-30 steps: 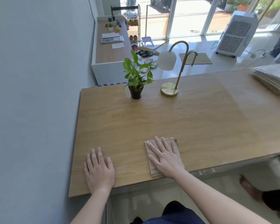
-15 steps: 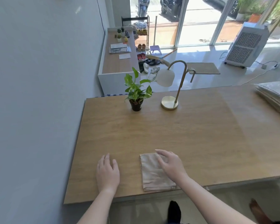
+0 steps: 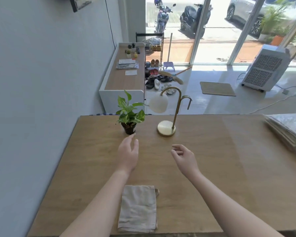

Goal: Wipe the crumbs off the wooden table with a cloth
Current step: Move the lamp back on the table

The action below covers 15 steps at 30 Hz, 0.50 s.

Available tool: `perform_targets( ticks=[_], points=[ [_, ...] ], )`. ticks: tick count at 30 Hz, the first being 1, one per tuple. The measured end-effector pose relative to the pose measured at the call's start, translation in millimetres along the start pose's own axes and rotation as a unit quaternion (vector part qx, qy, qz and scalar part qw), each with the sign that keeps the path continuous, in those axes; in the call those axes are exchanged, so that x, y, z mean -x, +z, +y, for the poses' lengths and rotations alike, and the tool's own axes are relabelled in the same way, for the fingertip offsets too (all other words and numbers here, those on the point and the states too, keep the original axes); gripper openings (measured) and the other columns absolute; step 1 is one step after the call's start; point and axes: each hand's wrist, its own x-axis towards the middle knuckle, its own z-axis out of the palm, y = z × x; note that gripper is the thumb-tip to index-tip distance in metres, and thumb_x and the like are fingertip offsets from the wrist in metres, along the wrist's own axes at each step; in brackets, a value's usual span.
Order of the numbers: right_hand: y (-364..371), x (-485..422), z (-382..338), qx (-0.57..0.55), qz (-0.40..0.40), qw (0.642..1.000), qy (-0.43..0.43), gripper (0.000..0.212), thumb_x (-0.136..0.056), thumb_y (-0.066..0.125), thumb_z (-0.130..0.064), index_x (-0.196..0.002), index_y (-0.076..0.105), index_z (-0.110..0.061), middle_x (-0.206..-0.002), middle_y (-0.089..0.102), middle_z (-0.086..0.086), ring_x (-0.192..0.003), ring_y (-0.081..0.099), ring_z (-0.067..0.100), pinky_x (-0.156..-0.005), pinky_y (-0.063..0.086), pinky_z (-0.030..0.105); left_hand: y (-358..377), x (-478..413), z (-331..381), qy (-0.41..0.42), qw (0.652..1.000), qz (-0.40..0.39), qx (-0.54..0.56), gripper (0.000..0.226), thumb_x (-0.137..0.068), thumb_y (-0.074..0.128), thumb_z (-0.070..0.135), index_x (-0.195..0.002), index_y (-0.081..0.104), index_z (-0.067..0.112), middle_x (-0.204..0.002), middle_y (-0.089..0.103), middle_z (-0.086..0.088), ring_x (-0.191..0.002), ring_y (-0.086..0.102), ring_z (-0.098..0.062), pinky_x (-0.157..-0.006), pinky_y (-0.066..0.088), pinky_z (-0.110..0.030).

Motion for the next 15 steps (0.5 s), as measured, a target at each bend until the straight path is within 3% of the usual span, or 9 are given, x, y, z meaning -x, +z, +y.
perform_targets(
  ticks=[2,6,10,15],
  points=[
    [-12.0,-21.7,-4.7,-0.007,0.007,1.000,-0.005,0.023,-0.099,0.072,-0.026,-0.122,0.074,-0.022,-0.095,0.077,-0.012,-0.090,0.071,-0.002,-0.089,0.058,0.030,10.3,-16.8,27.3,0.030,0.999,0.011,0.015,0.042,-0.112,0.049,0.036,-0.150,0.058,0.022,-0.152,0.060,0.006,-0.143,0.051,-0.012,-0.122,0.041,-0.039],
    [-31.2,-65.3,-16.8,-0.012,0.013,1.000,-0.016,0.029,-0.101,0.070,-0.025,-0.129,0.069,-0.019,-0.104,0.072,-0.012,-0.096,0.067,-0.001,-0.090,0.056,0.031,25.5,-50.2,78.9,0.095,0.994,0.035,0.031,0.040,-0.112,0.049,0.036,-0.148,0.061,0.021,-0.147,0.063,0.006,-0.138,0.055,-0.009,-0.118,0.044,-0.038],
    [-38.2,-110.9,-24.2,-0.014,0.012,1.000,-0.021,0.042,-0.102,0.069,-0.029,-0.141,0.061,-0.015,-0.124,0.068,-0.006,-0.106,0.067,0.011,-0.097,0.056,0.038,38.2,-85.3,123.5,0.152,0.987,0.049,0.010,0.039,-0.112,0.050,0.032,-0.147,0.061,0.017,-0.145,0.065,0.003,-0.137,0.054,-0.010,-0.116,0.039,-0.026],
    [-30.9,-160.3,-22.5,-0.005,-0.001,1.000,0.010,0.055,-0.102,0.068,-0.036,-0.152,0.052,-0.017,-0.146,0.062,0.005,-0.115,0.063,0.017,-0.106,0.053,0.046,54.4,-134.2,149.7,0.197,0.978,0.033,-0.054,0.042,-0.108,0.057,0.029,-0.147,0.061,0.016,-0.143,0.065,0.000,-0.135,0.055,-0.015,-0.114,0.038,-0.026]
  ],
)
